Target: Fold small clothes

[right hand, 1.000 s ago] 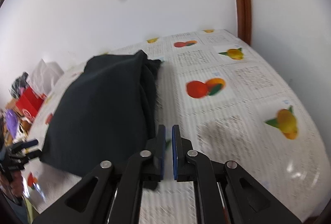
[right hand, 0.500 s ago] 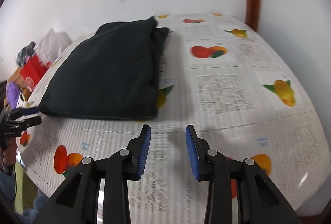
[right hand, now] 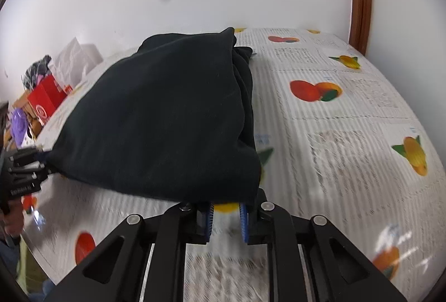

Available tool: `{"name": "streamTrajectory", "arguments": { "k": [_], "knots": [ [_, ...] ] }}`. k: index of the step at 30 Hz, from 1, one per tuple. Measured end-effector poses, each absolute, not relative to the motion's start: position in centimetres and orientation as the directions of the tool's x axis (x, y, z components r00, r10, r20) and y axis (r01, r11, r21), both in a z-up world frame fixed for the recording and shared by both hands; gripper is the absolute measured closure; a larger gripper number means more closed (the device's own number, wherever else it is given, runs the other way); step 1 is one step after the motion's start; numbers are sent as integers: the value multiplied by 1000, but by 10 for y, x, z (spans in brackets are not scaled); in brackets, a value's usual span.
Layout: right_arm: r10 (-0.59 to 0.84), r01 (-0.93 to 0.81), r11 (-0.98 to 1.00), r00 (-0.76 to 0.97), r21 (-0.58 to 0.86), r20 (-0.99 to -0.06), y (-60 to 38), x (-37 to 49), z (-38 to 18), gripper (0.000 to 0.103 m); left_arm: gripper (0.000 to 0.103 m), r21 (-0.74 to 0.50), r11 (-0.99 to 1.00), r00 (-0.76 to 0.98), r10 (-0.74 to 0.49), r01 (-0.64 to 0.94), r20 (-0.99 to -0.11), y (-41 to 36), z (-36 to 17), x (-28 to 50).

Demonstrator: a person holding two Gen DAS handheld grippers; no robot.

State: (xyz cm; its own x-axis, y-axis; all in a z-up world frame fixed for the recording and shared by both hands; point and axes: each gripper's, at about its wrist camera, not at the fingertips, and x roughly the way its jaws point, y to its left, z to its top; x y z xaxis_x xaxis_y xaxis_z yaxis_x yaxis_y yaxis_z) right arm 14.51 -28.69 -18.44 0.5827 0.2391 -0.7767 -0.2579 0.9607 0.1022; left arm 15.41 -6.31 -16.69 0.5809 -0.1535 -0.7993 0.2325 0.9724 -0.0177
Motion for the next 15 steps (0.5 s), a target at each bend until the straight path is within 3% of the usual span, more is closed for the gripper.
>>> {"name": "streamTrajectory", "arguments": {
  "k": [7, 15],
  "knots": [
    [266, -273, 954, 574, 125, -775, -260, 173, -191, 89, 72, -49, 989, 571, -119, 136, -812, -31, -165, 178],
    [259, -256, 957, 555, 134, -790, -261, 173, -190, 85, 63, -114, 987, 543, -156, 111, -825, -16, -168, 180]
  ]
}}
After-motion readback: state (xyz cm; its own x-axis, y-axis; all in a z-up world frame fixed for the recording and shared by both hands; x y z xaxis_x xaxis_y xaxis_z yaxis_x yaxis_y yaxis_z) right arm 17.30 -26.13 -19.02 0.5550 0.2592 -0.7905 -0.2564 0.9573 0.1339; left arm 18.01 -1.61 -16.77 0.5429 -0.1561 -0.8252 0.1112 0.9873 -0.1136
